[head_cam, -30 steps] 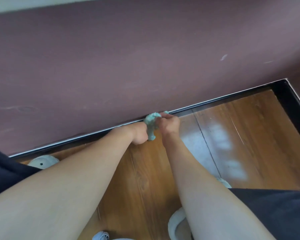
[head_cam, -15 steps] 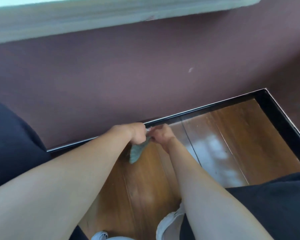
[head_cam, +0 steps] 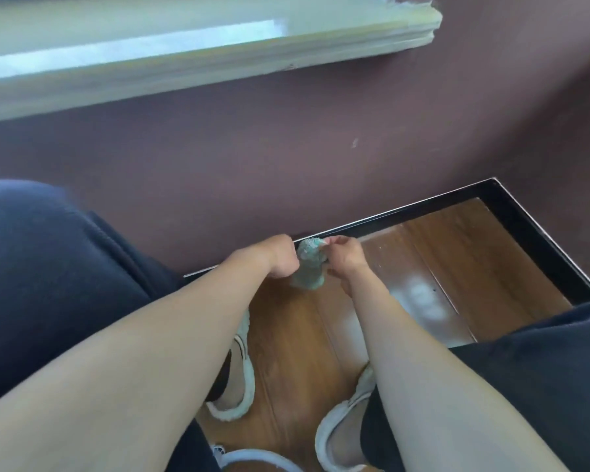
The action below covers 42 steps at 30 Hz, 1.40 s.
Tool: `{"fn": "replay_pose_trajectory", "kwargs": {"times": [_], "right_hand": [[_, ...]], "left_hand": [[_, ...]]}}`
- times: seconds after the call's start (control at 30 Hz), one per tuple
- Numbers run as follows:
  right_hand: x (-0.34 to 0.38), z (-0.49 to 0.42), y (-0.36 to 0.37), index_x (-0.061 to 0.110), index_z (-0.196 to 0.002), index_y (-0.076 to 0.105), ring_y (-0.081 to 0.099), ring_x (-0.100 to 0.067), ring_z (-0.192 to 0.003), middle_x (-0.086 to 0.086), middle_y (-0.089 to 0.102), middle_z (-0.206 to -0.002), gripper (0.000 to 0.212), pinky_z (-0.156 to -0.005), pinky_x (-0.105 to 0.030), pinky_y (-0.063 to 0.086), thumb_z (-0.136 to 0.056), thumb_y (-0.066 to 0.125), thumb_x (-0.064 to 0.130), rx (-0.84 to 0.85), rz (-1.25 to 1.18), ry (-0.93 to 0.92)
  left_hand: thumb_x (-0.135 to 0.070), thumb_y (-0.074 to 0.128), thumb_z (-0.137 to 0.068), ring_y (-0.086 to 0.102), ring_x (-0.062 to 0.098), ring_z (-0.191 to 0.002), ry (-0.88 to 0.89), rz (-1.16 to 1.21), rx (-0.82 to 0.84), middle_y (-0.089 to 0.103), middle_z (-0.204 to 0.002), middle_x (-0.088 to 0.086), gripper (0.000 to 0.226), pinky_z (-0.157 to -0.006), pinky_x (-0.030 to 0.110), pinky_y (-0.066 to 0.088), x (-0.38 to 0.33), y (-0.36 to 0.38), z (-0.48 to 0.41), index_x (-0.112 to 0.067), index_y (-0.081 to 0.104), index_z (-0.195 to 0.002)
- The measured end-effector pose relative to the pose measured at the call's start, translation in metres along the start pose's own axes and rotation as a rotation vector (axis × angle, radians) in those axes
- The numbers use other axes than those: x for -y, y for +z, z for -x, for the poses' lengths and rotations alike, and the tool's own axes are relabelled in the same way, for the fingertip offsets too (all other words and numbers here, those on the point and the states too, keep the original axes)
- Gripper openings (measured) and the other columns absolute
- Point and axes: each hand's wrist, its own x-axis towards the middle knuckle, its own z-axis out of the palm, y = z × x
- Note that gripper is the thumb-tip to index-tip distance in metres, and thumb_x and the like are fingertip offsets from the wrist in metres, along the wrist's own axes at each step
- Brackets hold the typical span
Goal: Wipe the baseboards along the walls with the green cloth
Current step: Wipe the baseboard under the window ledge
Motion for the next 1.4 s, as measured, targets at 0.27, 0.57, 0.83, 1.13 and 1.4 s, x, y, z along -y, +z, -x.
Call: {"fn": "replay_pose_trajectory", "kwargs": {"times": [0.27,0.57,0.83,1.13,1.4], "right_hand": [[-0.007,0.022,-0.034,0.008,-0.106,0.062,0.068,-0.025,-0.073,-0.017,0.073,-0.095,0.016,-0.072,-0.038,0.056,-0.098,0.050,0.003,0.080,-0.433,0.007],[-0.044,-0.009,-0.026,0.016,-0.078,0.066,0.064,-0.031,-0.078,-0.013,0.069,-0.088,0.019,-0.073,-0.046,0.057,-0.091,0.055,0.025,-0.224,0.074,0.131],[-0.044,-0.043,-0.048,0.018,-0.136,0.058,0.051,-0.011,-0.114,0.007,0.055,-0.123,0.054,-0.090,-0.023,0.044,-0.086,0.055,-0.002,0.017,0.030,-0.025],[-0.054,-0.091,-0.043,0.010,-0.105,0.068,0.070,-0.019,-0.082,-0.005,0.073,-0.093,0.028,-0.074,-0.030,0.054,-0.082,0.076,0.025,0.245,0.365,-0.008],[-0.044,-0.134,-0.025,0.010,-0.120,0.058,0.069,-0.035,-0.097,-0.013,0.070,-0.107,0.056,-0.091,-0.048,0.056,-0.068,0.067,0.026,-0.265,-0.059,0.197]], "left_hand": [[-0.015,0.081,-0.081,0.059,0.021,-0.066,0.099,0.237,-0.038,0.064,-0.087,0.013,0.025,-0.048,0.018,0.040,-0.021,-0.009,-0.028,-0.008,0.065,-0.099],[-0.012,0.067,-0.083,0.072,0.029,-0.097,0.032,0.217,-0.088,0.075,-0.104,0.018,0.025,-0.076,0.031,0.057,-0.019,0.019,-0.060,0.004,0.075,-0.101],[-0.007,0.056,-0.090,0.069,0.034,-0.084,-0.037,0.229,-0.040,0.070,-0.111,0.025,0.014,-0.064,0.030,0.053,-0.032,0.031,-0.090,0.003,0.066,-0.092],[-0.003,0.054,-0.093,0.064,0.022,-0.088,-0.013,0.308,-0.055,0.068,-0.108,0.011,0.027,-0.083,0.030,0.055,-0.052,0.028,-0.111,-0.009,0.068,-0.114],[-0.010,0.049,-0.090,0.068,0.040,-0.099,-0.215,0.158,-0.072,0.070,-0.109,0.025,0.027,-0.088,0.040,0.059,-0.009,0.014,-0.107,0.004,0.069,-0.102]]}}
